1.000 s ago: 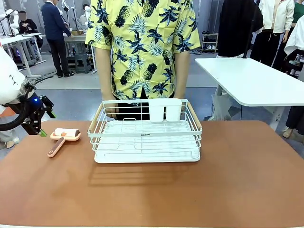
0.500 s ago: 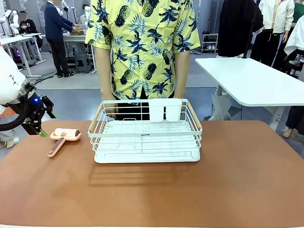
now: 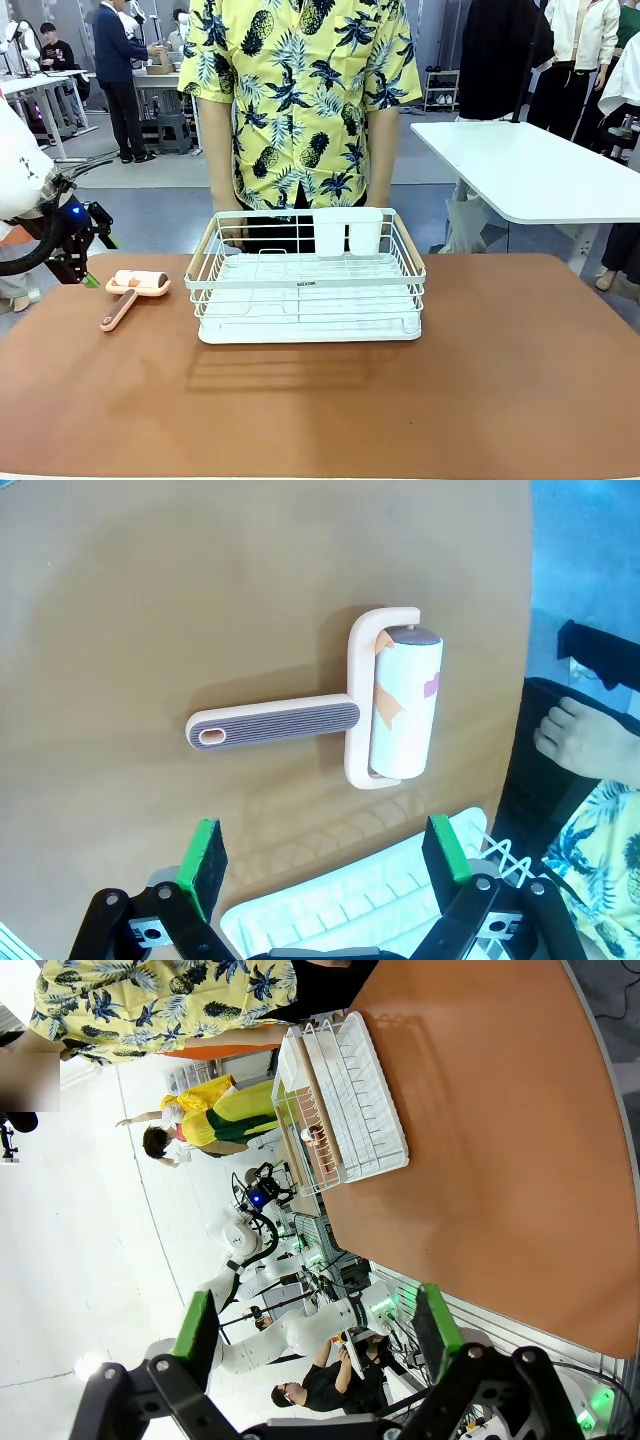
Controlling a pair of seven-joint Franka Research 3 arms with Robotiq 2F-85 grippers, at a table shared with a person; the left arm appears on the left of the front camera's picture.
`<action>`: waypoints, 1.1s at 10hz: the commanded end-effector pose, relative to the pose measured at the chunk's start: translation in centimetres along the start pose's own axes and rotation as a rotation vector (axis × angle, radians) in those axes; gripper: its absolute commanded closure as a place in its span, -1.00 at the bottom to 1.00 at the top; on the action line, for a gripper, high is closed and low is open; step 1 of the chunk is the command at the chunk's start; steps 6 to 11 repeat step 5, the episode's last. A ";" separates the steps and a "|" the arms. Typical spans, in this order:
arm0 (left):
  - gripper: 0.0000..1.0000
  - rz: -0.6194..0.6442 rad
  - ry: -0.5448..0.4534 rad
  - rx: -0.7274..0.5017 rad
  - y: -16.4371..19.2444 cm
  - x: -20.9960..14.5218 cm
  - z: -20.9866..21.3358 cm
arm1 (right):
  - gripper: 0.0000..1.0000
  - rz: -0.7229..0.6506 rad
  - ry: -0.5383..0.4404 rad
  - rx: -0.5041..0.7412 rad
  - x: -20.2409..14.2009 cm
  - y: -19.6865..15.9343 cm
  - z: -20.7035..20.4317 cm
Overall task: Clean the table.
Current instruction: Place the Lint Roller down when the Dish drying rack is positioned in the middle of the table.
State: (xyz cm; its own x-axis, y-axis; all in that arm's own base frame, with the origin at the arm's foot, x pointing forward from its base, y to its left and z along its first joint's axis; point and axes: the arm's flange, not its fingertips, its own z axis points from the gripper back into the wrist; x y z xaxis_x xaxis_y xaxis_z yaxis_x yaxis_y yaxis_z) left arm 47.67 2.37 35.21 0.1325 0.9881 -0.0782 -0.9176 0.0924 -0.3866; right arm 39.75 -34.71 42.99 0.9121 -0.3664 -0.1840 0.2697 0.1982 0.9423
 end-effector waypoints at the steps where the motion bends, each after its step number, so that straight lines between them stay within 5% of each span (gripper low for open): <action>1: -1.00 0.003 0.000 -0.006 -0.1 0.1 0.1 | -1.00 0.006 -0.002 -0.002 -0.1 0.3 0.0; 11: -1.00 0.003 0.000 -0.006 -0.1 0.1 0.1 | -1.00 0.006 -0.002 -0.002 -0.1 0.3 0.0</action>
